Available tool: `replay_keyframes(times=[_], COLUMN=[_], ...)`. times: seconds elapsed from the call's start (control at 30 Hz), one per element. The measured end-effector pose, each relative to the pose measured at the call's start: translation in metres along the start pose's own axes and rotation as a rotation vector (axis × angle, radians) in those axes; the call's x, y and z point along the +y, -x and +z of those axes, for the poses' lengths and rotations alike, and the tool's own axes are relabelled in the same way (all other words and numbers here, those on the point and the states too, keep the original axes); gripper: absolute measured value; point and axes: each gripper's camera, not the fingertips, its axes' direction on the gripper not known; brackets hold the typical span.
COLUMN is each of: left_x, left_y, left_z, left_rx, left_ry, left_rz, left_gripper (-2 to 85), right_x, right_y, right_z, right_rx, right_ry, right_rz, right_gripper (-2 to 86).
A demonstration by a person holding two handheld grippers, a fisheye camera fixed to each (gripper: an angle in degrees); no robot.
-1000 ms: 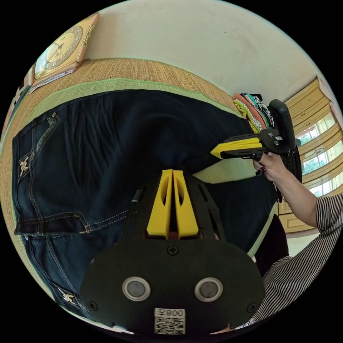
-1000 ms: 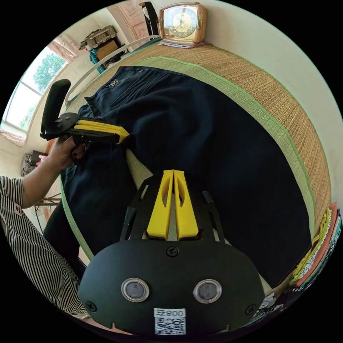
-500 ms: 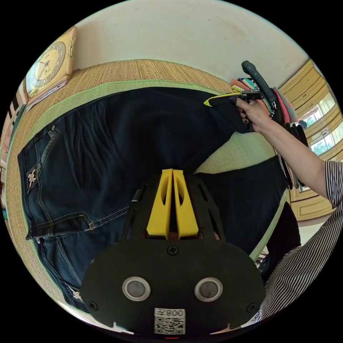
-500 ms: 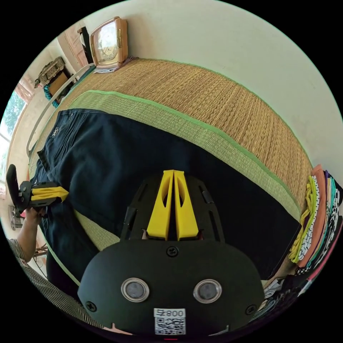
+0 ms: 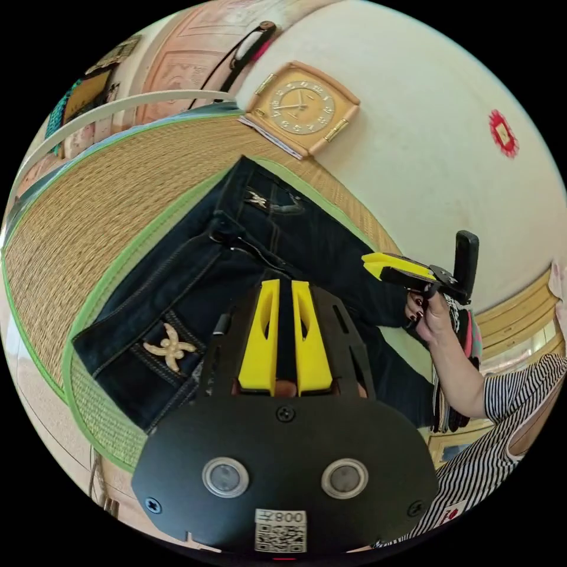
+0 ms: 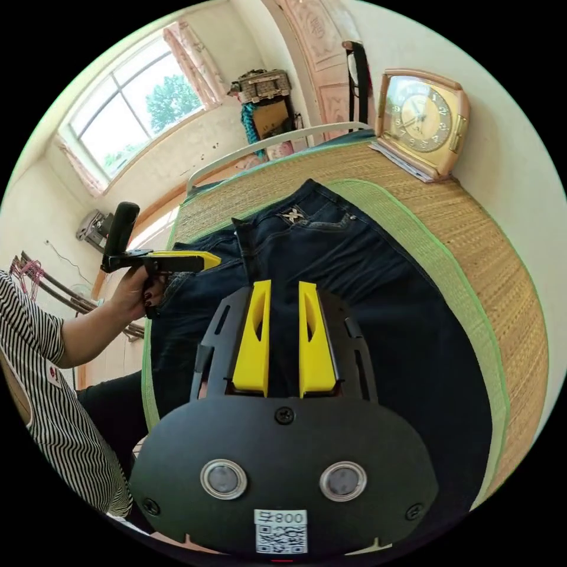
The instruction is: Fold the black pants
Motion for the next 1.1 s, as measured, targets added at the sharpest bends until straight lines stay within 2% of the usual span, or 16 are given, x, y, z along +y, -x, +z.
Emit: replay_keyframes(times=[0.13, 0.27, 0.37, 0.57, 0.77, 0.9, 0.97, 1.0, 1.1], left_x=[-0.022, -0.039, -0.048, -0.067, -0.076, -0.071, -0.073, -0.076, -0.096], left_y=[0.017, 0.029, 0.028, 0.025, 0.024, 0.013, 0.0, -0.003, -0.01], left_z=[-0.011, 0.0, 0.007, 0.013, 0.015, -0.006, -0.017, -0.016, 0.018], left_rx=[-0.145, -0.152, -0.168, -0.18, -0.149, -0.175, -0.099, -0.086, -0.177], left_ry=[0.001, 0.069, 0.107, 0.107, 0.092, -0.074, -0.176, -0.175, 0.015], left_rz=[0.0, -0.003, 0.01, 0.028, 0.021, 0.024, 0.077, 0.087, 0.11], left_gripper=[2.5, 0.9, 0.4, 0.2, 0.1, 0.1, 0.1, 0.1, 0.1], right_x=[-0.041, -0.054, -0.049, -0.04, -0.036, -0.035, -0.036, -0.036, -0.039], right_y=[0.033, 0.051, 0.043, 0.007, 0.027, 0.031, 0.029, 0.028, 0.023], right_z=[0.05, 0.088, 0.076, 0.044, 0.081, 0.096, 0.096, 0.096, 0.092], right_rx=[-0.023, 0.149, 0.119, -0.086, -0.034, 0.028, 0.024, 0.019, -0.01], right_ry=[0.082, 0.15, 0.07, -0.063, 0.089, 0.107, 0.098, 0.094, 0.1], right_rz=[-0.122, -0.178, -0.134, -0.023, -0.157, -0.177, -0.161, -0.151, -0.127], right_gripper=[10.0, 6.7, 2.4, 1.0, 1.0, 1.2, 1.3, 1.4, 1.6])
